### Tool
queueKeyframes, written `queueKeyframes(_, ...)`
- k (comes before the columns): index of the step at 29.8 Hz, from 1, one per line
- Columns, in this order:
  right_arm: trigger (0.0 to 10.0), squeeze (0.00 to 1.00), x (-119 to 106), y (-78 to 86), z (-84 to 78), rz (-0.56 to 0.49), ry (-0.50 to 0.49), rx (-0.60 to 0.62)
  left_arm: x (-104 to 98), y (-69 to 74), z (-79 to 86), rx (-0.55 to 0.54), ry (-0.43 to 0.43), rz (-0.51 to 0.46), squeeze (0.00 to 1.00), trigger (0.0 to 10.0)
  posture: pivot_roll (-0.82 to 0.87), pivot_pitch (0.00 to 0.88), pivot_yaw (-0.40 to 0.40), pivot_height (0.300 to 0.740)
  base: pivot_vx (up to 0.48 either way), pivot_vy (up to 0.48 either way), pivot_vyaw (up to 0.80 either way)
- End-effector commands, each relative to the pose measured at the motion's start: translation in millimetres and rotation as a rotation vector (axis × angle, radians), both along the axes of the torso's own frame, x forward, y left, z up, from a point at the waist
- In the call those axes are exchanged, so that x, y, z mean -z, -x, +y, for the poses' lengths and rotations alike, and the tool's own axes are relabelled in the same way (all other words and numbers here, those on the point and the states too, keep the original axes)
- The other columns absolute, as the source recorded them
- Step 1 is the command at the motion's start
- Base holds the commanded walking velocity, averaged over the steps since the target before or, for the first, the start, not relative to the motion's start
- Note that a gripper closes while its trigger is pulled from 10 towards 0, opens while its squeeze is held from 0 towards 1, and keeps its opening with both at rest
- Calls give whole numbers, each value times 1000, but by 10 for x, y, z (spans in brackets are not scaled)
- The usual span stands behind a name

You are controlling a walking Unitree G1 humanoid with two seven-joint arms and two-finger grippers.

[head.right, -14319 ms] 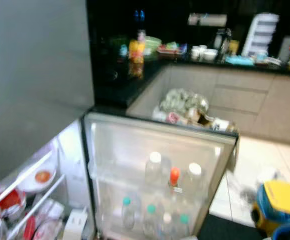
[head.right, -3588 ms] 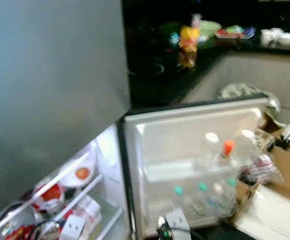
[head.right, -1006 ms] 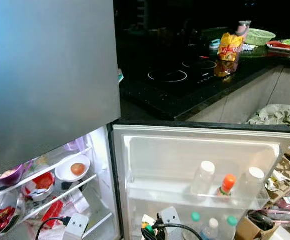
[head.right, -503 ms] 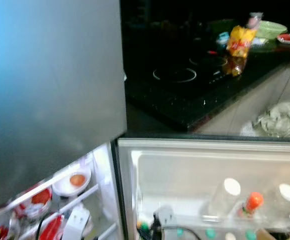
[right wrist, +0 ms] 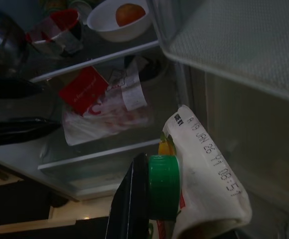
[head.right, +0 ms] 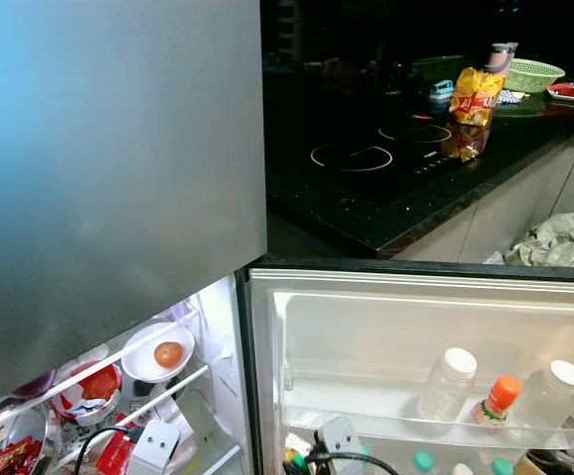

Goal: Restocking fridge

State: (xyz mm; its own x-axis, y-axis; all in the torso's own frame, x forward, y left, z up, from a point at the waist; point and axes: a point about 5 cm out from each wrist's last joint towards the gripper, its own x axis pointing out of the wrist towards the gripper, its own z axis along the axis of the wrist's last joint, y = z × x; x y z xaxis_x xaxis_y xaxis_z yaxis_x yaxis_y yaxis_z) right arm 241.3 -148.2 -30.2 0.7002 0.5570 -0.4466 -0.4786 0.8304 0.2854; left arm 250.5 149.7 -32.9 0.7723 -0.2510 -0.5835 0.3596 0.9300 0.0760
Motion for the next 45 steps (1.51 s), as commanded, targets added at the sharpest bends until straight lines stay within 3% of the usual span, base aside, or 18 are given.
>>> queueKeyframes(1, 10000, 0, 70, 81, -40, 45, 13, 2, 60, 72, 26, 6, -13, 37, 0, 10000, -41, 69, 43, 725, 0, 0, 0)
queueKeyframes(10, 10000, 0, 182, 219, -148, 104, 74, 28, 71, 87, 40, 12, -15, 49, 0, 10000, -40, 84, 48, 690, 0, 0, 0)
queueKeyframes(21, 10000, 0, 1, 123, -201, -32, -54, 61, 76, 104, 52, 18, -18, 50, 0, 10000, -41, 90, 50, 640, 0, 0, 0)
queueKeyframes(28, 10000, 0, -39, 95, -247, -57, -56, 77, 73, 100, 56, 17, -17, 48, 0, 10000, -43, 96, 56, 635, 0, 0, 0)
queueKeyframes(33, 10000, 0, -172, 16, -210, -111, -141, 60, 61, 84, 51, 16, -15, 43, 0, 10000, -44, 102, 51, 630, 0, 0, 0)
queueKeyframes(37, 10000, 0, -269, 47, -132, -118, -245, -28, 73, 108, 45, 16, -9, 47, 0, 10000, -43, 104, 47, 610, 0, 0, 0)
queueKeyframes(40, 10000, 0, -280, 58, -127, -106, -262, -39, 77, 115, 43, 16, -7, 48, 0, 10000, -43, 104, 47, 610, 0, 0, 0)
queueKeyframes(45, 10000, 0, -413, 101, -111, -120, -390, -100, 91, 138, 42, 17, -5, 54, 0, 10000, -45, 103, 46, 610, 0, 0, 0)
